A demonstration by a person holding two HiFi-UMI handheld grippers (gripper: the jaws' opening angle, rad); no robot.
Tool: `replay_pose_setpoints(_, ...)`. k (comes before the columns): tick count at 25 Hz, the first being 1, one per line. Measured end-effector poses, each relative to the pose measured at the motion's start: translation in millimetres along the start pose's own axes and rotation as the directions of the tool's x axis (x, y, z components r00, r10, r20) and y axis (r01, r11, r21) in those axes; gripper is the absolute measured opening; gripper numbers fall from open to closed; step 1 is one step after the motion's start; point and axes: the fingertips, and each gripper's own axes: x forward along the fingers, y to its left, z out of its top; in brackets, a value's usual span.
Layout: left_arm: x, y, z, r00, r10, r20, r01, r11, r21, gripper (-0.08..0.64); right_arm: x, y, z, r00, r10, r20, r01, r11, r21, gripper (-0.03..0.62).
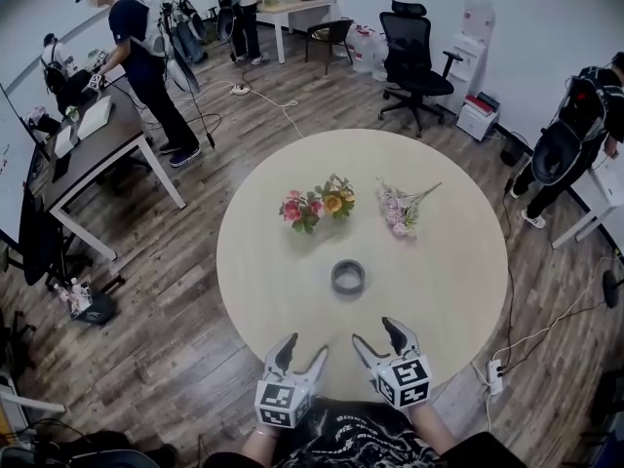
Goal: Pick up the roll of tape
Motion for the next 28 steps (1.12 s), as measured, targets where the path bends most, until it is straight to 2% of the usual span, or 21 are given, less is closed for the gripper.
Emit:
replay_pose_setpoints(4,5,4,5,1.000,0.030,0.008,-0.030,0.999,-0.017,0.291,11,-22,16,1.000,-0.014,0.005,0.014,1.000,-0.011,0.296)
replay_pose_setpoints(8,9,5,6,0.999,0.046,-0.003,-0.046,0.999,-0.002,0.292,31,-41,32,1.000,-0.010,-0.015,0.010,1.000,-0.028,0.272)
replay_pose_setpoints(14,13,12,5,0.998,0.068,-0.016,-0.068,0.998,-0.006,0.291,67,-64,47,0.998,0.002,-0.065,-0.005,0.999,-0.037,0.272)
replay_pose_setpoints(21,18,20,-1,0.994,0.100,-0.032,-0.101,0.995,-0.011,0.291,109,-89,38,0.988,0.020,-0.152,-0.024,1.000,-0.019,0.276)
replay_pose_setpoints(28,20,35,0,0.990,0.134,-0.052,-0.135,0.991,-0.025,0.291,157,-99,21,0.960,0.023,-0.278,-0.037,0.998,-0.042,0.287)
